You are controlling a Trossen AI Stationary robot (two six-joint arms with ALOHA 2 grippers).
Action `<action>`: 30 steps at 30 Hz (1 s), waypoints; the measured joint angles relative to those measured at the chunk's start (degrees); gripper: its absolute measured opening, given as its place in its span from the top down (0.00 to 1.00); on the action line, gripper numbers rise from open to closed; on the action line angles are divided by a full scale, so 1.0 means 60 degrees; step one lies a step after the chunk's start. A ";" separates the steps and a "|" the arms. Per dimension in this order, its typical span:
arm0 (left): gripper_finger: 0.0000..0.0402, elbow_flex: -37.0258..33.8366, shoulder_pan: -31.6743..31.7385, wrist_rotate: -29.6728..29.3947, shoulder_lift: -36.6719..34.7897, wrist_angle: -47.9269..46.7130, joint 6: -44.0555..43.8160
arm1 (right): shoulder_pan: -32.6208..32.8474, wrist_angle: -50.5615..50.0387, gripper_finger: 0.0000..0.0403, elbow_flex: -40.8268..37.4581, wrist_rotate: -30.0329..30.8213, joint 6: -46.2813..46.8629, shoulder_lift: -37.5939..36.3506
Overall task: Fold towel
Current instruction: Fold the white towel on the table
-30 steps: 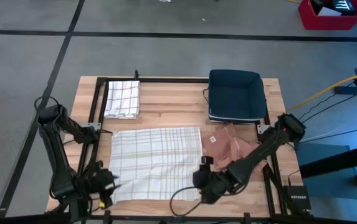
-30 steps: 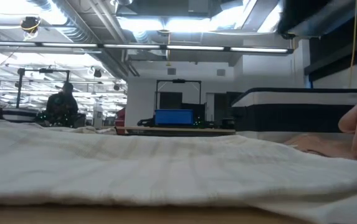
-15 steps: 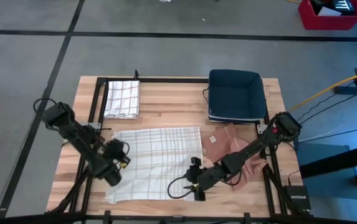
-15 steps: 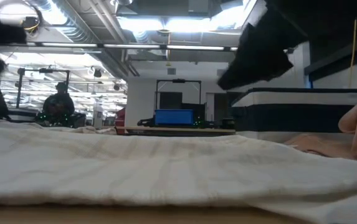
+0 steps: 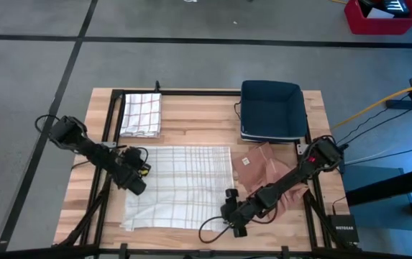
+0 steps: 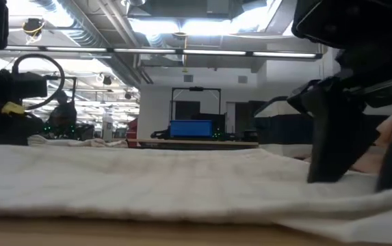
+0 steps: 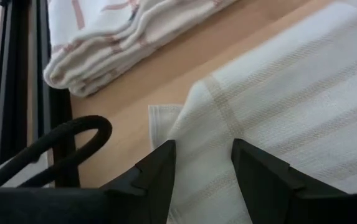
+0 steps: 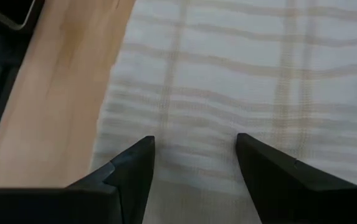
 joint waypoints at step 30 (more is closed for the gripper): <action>0.61 0.2744 -0.3672 0.1024 -0.1106 0.3937 0.3720 | -0.2508 0.1576 0.43 -0.0155 0.2647 -0.0834 -0.0299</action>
